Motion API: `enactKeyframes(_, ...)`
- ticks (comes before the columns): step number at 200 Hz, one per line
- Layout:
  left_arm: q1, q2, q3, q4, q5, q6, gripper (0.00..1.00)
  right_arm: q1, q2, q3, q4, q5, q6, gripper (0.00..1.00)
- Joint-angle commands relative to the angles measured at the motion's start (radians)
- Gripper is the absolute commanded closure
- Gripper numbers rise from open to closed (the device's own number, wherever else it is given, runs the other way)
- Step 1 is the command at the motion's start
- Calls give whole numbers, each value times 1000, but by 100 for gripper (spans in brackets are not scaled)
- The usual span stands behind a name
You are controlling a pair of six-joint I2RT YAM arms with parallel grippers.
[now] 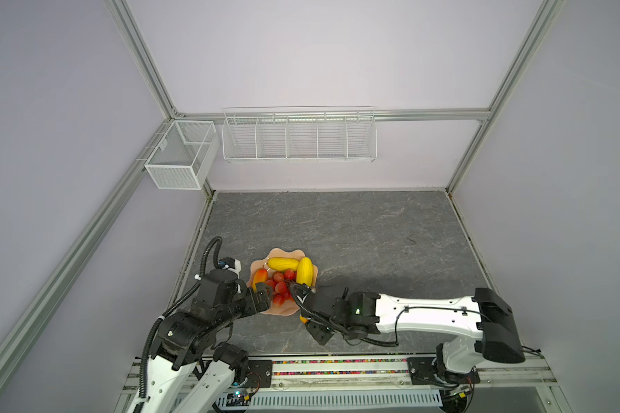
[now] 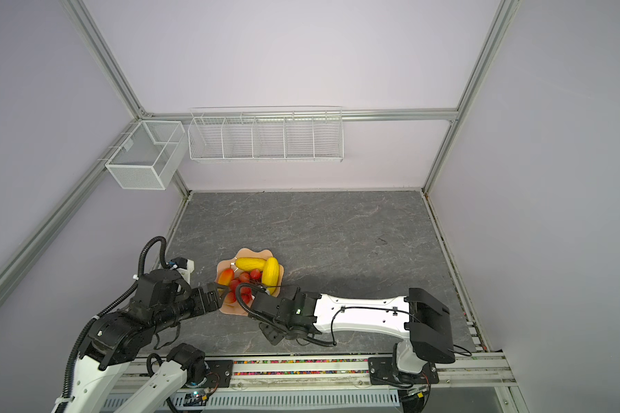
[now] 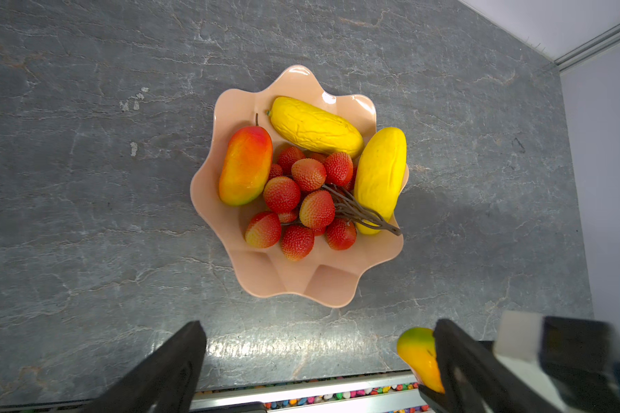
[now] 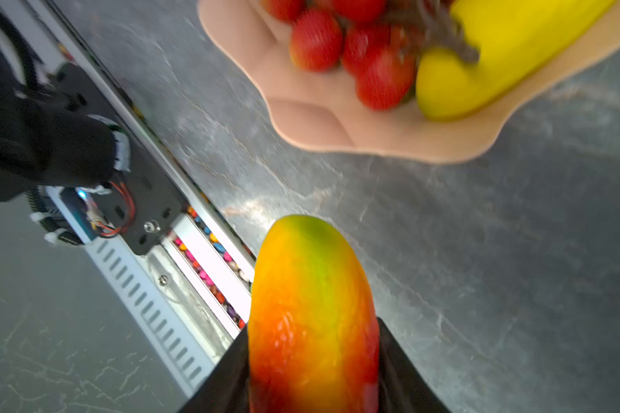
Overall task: Place and organize the fake fruits in the fruit bowl
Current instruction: 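Grasp the red-yellow fruit beside the bowl with the right gripper and drop it in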
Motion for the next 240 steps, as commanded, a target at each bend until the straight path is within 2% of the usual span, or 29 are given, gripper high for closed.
enactKeyframes(1, -3, -29, 36, -30, -56, -41, 1, -53, 44, 85, 30, -42, -277, 52)
enactKeyframes(30, -4, -34, 70, -71, -100, -46, 1, -103, 154, 189, 83, -173, -473, 52)
enactKeyframes(52, -3, -44, 92, -102, -130, -58, 1, -142, 242, 257, 88, -264, -546, 52)
enactKeyframes(73, -3, -66, 97, -115, -153, -73, 1, -163, 297, 284, 94, -301, -595, 52)
enactKeyframes(158, -3, -84, 83, -110, -183, -93, 1, -207, 426, 367, 57, -310, -658, 50)
enactKeyframes(220, -3, -67, 87, -85, -193, -82, 1, -208, 451, 392, 30, -324, -665, 42)
enactKeyframes(240, -3, -67, 79, -73, -195, -79, 1, -207, 445, 393, 32, -302, -657, 37)
